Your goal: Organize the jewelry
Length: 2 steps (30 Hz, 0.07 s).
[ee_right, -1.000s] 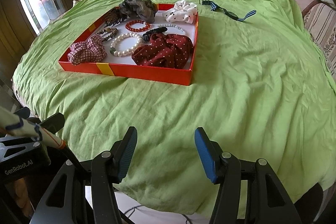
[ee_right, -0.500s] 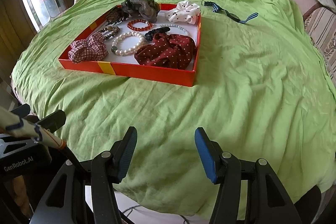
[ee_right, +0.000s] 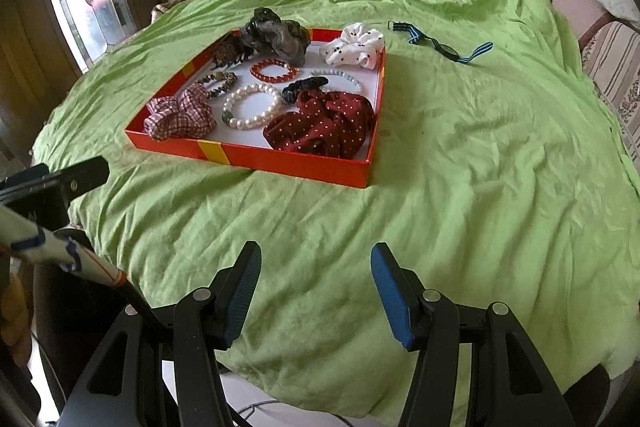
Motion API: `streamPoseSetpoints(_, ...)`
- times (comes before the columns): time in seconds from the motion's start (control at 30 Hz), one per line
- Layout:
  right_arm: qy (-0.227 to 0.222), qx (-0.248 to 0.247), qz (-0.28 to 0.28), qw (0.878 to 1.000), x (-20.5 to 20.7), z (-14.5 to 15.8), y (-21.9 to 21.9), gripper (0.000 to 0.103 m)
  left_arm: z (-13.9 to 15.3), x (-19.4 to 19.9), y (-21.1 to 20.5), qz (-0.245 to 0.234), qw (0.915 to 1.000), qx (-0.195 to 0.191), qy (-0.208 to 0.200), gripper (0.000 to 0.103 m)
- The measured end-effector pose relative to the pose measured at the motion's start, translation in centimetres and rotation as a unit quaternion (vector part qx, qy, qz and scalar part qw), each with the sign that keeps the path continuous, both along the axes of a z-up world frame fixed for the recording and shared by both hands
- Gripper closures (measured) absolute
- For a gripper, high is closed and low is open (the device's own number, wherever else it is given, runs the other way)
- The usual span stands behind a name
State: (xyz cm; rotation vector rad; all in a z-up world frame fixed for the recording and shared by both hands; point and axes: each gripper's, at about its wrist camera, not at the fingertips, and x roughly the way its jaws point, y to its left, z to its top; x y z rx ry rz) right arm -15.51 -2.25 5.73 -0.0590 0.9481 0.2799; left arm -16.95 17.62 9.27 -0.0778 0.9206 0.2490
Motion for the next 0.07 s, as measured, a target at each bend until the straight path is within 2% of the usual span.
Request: streamPoseSetpoints(0.07,0.0,0.012,-0.002,1.0,0.11,0.03,-0.81,0.042,0.23,0.13,-0.56,-0.001,1.0,0.0,0.003,0.0)
